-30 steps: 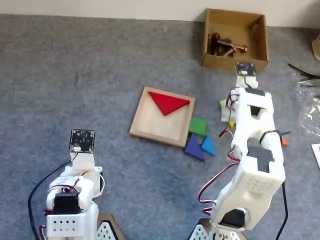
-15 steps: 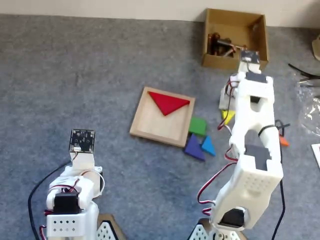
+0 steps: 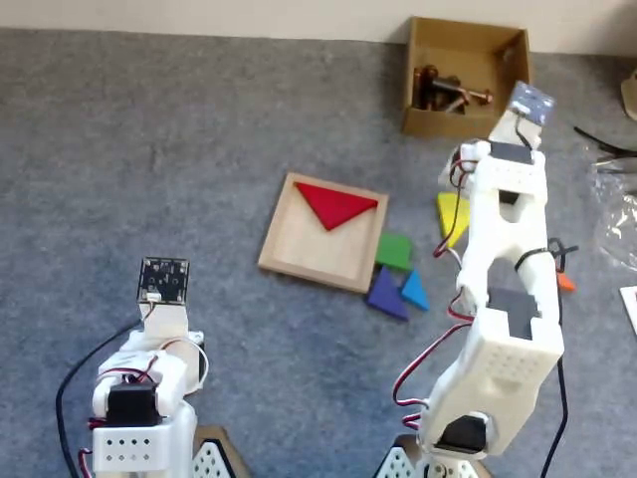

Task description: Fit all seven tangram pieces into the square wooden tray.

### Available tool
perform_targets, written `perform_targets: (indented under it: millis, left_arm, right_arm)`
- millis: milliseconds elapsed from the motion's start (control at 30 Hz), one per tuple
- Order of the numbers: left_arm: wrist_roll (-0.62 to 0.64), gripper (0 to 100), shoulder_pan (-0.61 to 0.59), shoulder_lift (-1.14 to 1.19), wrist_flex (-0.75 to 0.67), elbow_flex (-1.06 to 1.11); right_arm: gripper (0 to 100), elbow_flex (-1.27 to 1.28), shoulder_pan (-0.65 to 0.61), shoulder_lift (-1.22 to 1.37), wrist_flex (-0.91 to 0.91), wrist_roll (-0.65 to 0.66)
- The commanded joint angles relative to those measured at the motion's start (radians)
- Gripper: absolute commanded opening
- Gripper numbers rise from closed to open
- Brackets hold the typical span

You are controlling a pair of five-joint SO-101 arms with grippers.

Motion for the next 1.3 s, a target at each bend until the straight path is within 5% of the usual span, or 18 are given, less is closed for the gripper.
perform_targets:
  millis: [0,333,600,1267]
  left_arm:
    - [-0.006,1,-0.013,-0.005,0.005,0.022]
    - [-0.006,1,-0.013,-0.005,0.005,0.022]
    - [-0.006,1,-0.013,-0.005,0.005,0.022]
    - [-0.006,1,-0.013,-0.005,0.005,0.022]
  right_arm:
    - [37.8,-0.05,-0.001,-0.038,-0.036,-0.16]
    - [39.2,-0.047,-0.108,-0.035,-0.076,-0.222]
    - [39.2,-0.061,-0.107,0.117,-0.093,-0.35]
    - [39.2,-0.099,-0.039,0.157,-0.091,-0.354]
